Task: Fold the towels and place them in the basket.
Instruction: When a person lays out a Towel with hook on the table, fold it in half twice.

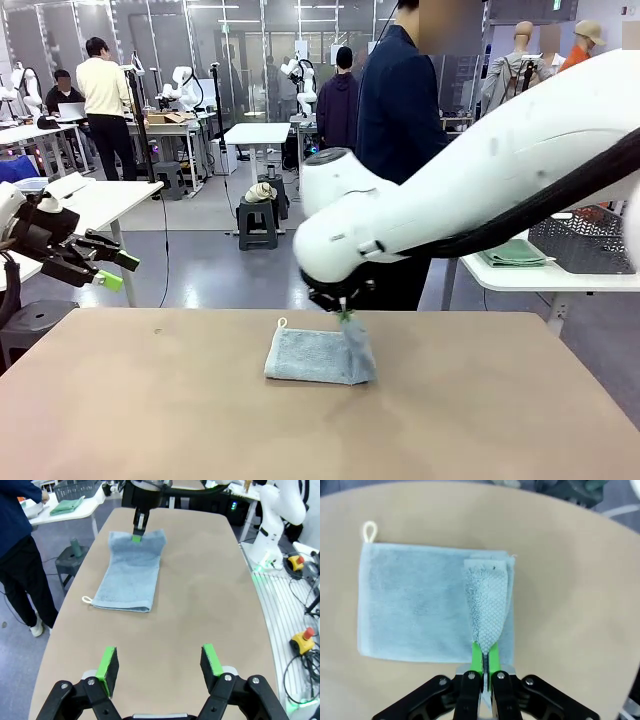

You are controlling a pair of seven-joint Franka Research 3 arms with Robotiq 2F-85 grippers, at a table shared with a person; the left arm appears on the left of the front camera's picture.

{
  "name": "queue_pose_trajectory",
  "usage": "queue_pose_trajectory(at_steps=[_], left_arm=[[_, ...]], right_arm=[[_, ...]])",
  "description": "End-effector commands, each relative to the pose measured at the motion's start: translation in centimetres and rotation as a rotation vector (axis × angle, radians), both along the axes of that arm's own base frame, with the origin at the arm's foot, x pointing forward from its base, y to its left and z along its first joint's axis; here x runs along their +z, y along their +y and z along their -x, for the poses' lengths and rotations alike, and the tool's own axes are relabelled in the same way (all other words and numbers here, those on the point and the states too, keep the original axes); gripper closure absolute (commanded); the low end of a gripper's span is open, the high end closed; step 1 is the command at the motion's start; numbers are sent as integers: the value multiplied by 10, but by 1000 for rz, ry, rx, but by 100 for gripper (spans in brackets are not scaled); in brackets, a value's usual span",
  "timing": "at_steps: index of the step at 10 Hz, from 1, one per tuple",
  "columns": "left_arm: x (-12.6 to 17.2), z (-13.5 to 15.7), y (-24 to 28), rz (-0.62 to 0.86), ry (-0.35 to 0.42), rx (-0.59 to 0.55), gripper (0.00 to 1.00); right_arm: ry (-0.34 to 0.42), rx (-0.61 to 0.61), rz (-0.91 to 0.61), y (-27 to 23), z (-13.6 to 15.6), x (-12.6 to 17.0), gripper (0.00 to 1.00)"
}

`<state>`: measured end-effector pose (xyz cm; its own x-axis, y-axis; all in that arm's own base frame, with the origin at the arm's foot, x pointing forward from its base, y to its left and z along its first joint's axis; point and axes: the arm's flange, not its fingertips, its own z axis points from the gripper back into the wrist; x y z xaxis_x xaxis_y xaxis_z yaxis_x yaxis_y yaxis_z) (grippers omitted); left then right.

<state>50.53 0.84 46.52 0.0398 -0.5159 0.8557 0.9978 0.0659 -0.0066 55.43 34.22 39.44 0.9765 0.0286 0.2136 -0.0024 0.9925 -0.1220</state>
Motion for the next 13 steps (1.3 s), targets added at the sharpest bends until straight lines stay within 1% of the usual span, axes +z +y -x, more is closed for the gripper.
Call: queue_pose_trajectory(at_steps=[1, 2, 4, 5, 10, 11, 12, 13], left_arm=[[2, 1, 1, -5, -4, -6, 16], [2, 1, 1, -5, -4, -6, 16], [2, 1, 1, -5, -4, -6, 16], [2, 1, 1, -5, -4, -6, 16], [2, 1, 1, -5, -4, -6, 16], [2, 1, 1, -5, -4, -6, 16], [2, 1, 1, -5, -4, -6, 16], [2, 1, 1, -5, -4, -6, 16]], right_arm=[[0, -81, -9, 44, -18, -9, 100], [-1, -95, -28, 61, -18, -12, 100], [-30, -118, -62, 88, -18, -14, 100], [-25, -130, -71, 95, -19, -16, 100], [-23, -164, -121, 108, -21, -33, 100], [-20, -174, -137, 108, -22, -35, 92], [-29, -187, -152, 107, -23, -37, 75], [-37, -201, -160, 106, -22, -37, 72]])
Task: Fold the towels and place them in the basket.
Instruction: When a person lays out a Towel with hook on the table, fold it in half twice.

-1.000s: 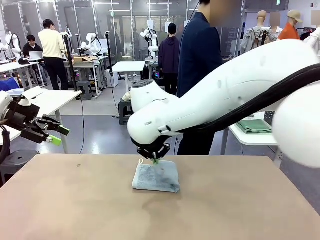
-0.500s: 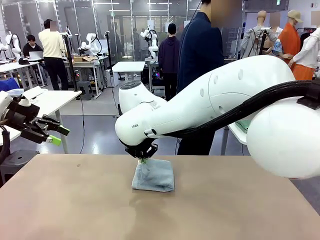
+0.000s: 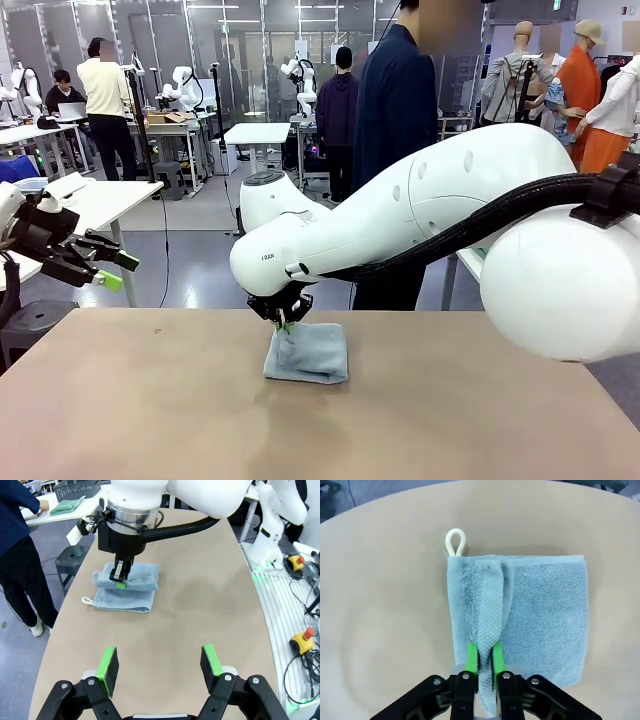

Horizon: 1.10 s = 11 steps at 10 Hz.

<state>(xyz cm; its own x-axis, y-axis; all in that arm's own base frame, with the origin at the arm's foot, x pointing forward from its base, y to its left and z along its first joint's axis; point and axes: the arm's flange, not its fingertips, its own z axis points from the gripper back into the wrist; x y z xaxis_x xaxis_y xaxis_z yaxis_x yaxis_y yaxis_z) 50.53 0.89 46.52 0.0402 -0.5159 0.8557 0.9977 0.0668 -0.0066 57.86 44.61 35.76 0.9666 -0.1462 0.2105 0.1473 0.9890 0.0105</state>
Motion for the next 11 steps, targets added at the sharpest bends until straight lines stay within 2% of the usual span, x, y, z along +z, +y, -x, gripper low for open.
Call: queue_pose_trajectory(at_steps=[1, 2, 3, 4, 5, 7, 8, 10, 11], left_arm=[[2, 1, 0, -5, -4, -7, 16], [2, 1, 0, -5, -4, -7, 16], [2, 1, 0, -5, -4, -7, 16], [2, 1, 0, -5, -4, -7, 16], [2, 1, 0, -5, -4, -7, 16], [2, 1, 0, -5, -4, -7, 16], [2, 1, 0, -5, -4, -7, 16], [2, 1, 0, -5, -4, -7, 16], [2, 1, 0, -5, -4, -7, 16]], right_arm=[[-39, -55, -40, 0, 3, -1, 55], [-49, -50, -54, -2, 4, 0, 53], [-53, -51, -61, -3, 6, 1, 36], [-48, -51, -76, -6, 8, 3, 33], [-38, -32, -72, -10, 12, 8, 16], [-2, 45, -75, -49, 29, 33, 16], [33, 82, -130, -80, 37, 47, 16], [74, 136, -168, -129, 44, 60, 16], [72, 132, -197, -148, 47, 62, 16]])
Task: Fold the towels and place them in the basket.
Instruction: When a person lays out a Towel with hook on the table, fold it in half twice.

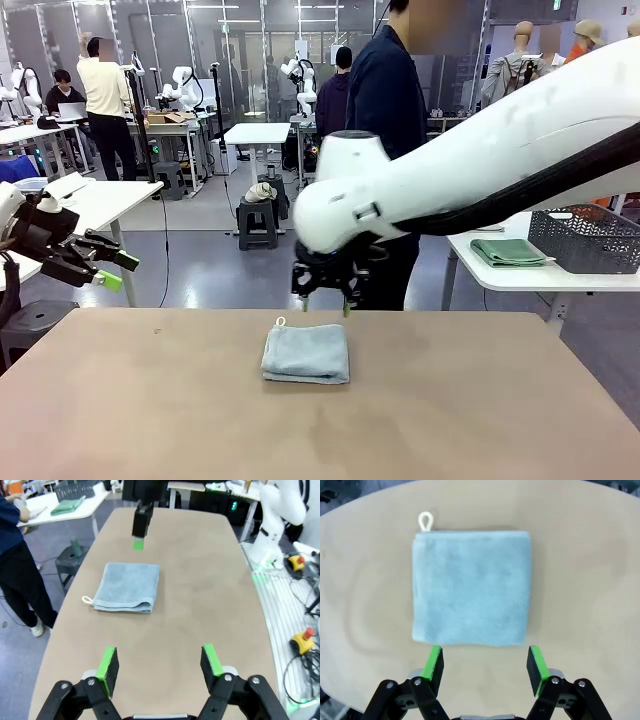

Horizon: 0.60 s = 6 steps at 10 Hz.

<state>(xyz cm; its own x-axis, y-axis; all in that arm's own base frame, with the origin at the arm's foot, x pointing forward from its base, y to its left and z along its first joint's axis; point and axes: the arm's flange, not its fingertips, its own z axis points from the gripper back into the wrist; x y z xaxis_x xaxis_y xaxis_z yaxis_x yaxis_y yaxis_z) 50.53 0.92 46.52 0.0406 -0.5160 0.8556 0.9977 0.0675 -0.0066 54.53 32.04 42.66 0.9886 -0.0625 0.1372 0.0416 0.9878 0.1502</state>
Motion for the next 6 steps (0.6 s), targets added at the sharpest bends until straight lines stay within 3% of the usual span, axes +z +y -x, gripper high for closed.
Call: queue_pose_trajectory(at_steps=[1, 4, 6], left_arm=[[2, 1, 0, -5, -4, -7, 16], [2, 1, 0, -5, -4, -7, 16], [2, 1, 0, -5, -4, -7, 16]], right_arm=[[10, 18, -77, -36, 14, -8, 16], [5, 27, -138, -60, 15, -17, 16], [17, 3, -95, -56, 7, -13, 16]])
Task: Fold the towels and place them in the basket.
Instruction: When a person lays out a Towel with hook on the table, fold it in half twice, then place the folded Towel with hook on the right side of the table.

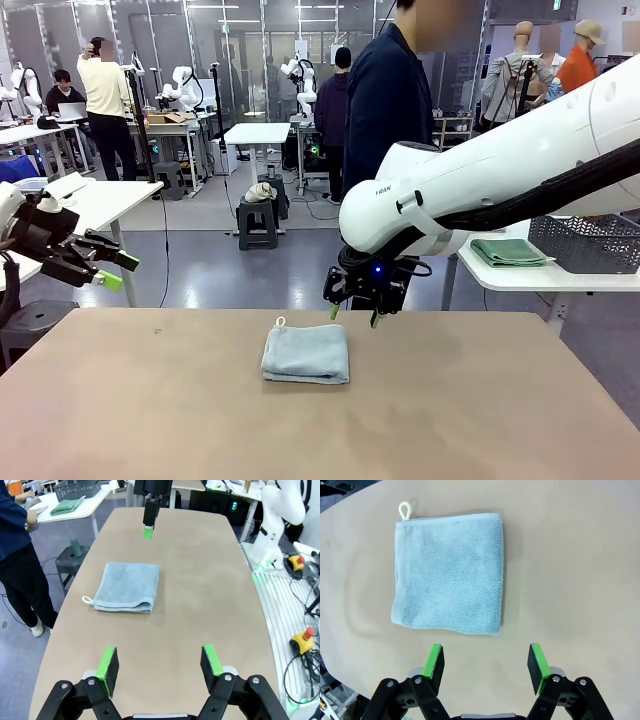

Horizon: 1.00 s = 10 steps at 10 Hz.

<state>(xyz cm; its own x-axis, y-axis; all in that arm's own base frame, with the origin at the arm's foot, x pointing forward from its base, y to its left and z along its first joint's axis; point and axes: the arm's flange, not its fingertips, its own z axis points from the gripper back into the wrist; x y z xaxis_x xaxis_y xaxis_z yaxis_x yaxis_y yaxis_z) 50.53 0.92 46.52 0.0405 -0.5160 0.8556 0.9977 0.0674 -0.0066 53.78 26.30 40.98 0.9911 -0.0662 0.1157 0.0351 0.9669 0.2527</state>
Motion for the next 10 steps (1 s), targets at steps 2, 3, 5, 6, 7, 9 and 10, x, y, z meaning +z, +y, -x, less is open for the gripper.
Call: queue_pose_trajectory(at_steps=[2, 3, 5, 6, 7, 9, 10], left_arm=[[2, 1, 0, -5, -4, -7, 16], [2, 1, 0, -5, -4, -7, 16], [2, 1, 0, -5, -4, -7, 16], [2, 1, 0, -5, -4, -7, 16], [2, 1, 0, -5, -4, -7, 16], [2, 1, 0, -5, -4, -7, 16], [2, 1, 0, -5, -4, -7, 16]], right_arm=[[3, -7, 11, 1, -1, 3, 16], [3, -7, 11, 1, -1, 3, 16], [3, -7, 11, 1, -1, 3, 16], [3, -7, 11, 1, -1, 3, 16], [3, -7, 11, 1, -1, 3, 16], [3, -7, 11, 1, -1, 3, 16], [3, -7, 11, 1, -1, 3, 16]])
